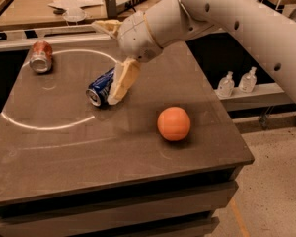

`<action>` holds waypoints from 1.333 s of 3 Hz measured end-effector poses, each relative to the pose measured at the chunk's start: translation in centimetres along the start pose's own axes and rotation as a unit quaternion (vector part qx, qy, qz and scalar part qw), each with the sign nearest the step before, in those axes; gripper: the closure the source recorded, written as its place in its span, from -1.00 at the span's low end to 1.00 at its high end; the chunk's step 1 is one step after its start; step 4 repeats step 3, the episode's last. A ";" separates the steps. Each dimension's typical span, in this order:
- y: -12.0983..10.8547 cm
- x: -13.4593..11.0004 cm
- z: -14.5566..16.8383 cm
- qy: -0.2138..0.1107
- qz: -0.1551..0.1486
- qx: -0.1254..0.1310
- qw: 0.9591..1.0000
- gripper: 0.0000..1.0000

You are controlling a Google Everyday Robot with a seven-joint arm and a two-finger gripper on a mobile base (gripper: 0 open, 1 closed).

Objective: Knock pepsi can over

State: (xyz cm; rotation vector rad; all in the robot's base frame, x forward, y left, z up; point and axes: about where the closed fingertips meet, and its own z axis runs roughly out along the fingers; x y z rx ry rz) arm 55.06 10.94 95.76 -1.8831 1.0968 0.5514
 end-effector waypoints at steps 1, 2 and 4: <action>3.1 -5.4 0.2 -0.057 0.022 0.052 0.997 -1.00; 4.9 -6.7 1.1 -0.091 0.056 0.077 0.991 -1.00; 4.9 -6.8 1.1 -0.091 0.057 0.077 0.991 -1.00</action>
Offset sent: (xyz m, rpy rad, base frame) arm -0.0522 0.0187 0.0229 0.1456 0.0144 -0.0425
